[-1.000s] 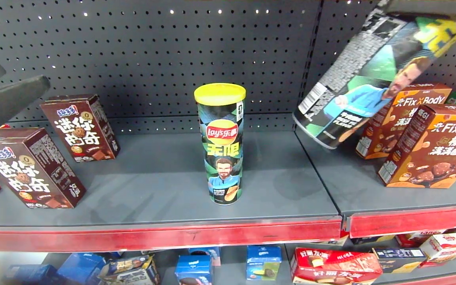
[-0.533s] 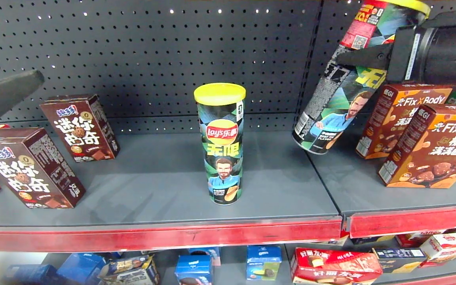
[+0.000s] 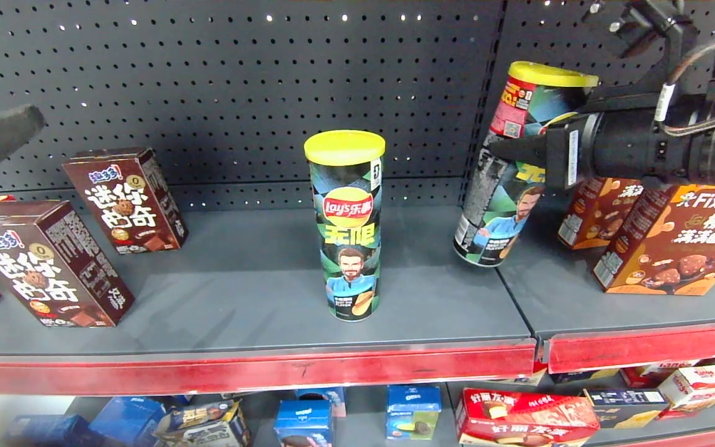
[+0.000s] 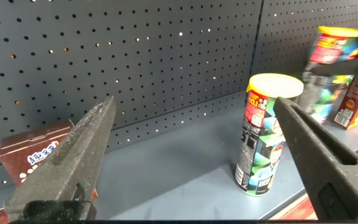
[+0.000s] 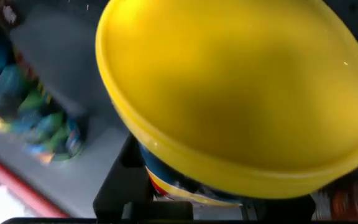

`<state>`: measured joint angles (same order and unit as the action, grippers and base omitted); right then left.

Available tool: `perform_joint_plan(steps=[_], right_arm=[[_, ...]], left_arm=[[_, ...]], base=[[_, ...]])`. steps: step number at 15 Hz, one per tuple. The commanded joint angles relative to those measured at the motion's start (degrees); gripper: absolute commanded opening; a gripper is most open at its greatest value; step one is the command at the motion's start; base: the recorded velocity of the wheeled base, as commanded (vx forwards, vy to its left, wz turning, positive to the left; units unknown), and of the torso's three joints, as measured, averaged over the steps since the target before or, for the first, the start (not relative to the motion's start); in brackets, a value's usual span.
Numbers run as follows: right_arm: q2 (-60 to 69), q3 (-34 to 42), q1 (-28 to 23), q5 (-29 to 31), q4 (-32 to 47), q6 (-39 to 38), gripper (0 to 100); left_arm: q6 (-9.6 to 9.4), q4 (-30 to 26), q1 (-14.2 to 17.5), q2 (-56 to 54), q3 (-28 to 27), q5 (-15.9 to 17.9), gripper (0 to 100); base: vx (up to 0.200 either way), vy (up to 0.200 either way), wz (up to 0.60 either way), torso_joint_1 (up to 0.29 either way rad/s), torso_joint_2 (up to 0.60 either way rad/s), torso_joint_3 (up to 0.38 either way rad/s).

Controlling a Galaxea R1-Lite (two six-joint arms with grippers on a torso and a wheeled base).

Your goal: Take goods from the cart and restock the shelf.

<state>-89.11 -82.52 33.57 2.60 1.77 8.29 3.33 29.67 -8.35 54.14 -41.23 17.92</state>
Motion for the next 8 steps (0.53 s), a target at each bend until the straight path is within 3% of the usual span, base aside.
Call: perform_joint_plan(steps=[1, 8], right_arm=[[-4.8, -0.5, -0.1, 0.0, -4.1, 0.4, 0], [-13.7, -6.5, 0.1, 0.9, -4.7, -0.6, 0]], left_arm=[[0.01, 0.1, 0.0, -0.2, -0.1, 0.0, 100], [0.01, 0.1, 0.1, -0.2, 0.1, -0.1, 100]], base=[[0.0, 0.0, 0.0, 0.0, 0.0, 0.0], [0.0, 0.0, 0.0, 0.0, 0.0, 0.0]])
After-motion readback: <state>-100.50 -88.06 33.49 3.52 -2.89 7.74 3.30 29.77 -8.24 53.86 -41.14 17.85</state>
